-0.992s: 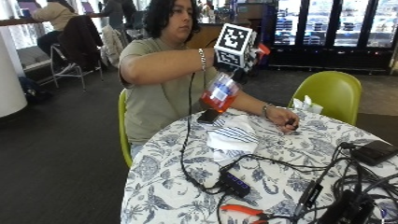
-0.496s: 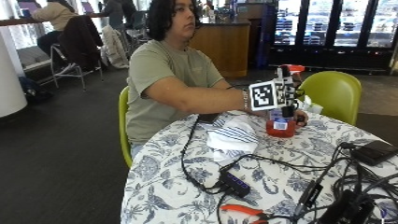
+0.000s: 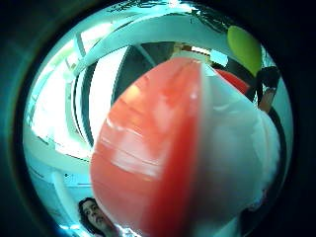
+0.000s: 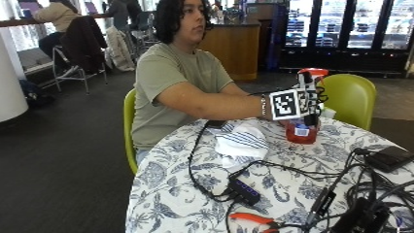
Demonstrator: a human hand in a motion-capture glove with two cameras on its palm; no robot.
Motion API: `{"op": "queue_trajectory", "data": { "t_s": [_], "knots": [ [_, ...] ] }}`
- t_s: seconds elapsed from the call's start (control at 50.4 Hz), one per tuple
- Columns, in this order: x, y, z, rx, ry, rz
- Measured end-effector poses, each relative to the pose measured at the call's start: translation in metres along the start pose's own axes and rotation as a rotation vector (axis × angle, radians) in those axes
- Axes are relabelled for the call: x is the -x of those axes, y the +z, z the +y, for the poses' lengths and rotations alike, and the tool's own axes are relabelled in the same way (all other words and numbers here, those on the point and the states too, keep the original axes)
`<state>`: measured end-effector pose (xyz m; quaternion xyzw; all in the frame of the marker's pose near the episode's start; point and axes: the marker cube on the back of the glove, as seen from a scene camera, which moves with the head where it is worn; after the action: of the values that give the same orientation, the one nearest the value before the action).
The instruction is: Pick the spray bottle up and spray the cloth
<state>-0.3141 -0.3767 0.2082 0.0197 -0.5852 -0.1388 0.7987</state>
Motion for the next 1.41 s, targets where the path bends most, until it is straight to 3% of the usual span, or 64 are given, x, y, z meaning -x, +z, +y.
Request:
{"op": "queue_trajectory", "data": {
  "t_s": [0.238,0.536,0.734,1.032,1.409],
  "knots": [
    [-0.013,-0.017,0.036,0.204,0.073,0.103],
    [-0.008,-0.107,0.116,0.37,-0.037,0.504],
    [0.017,-0.159,0.176,0.491,-0.108,0.642],
    [0.055,-0.221,0.261,0.526,-0.174,0.805],
    [0.102,-0.228,0.32,0.616,-0.31,0.874]
  ]
}}
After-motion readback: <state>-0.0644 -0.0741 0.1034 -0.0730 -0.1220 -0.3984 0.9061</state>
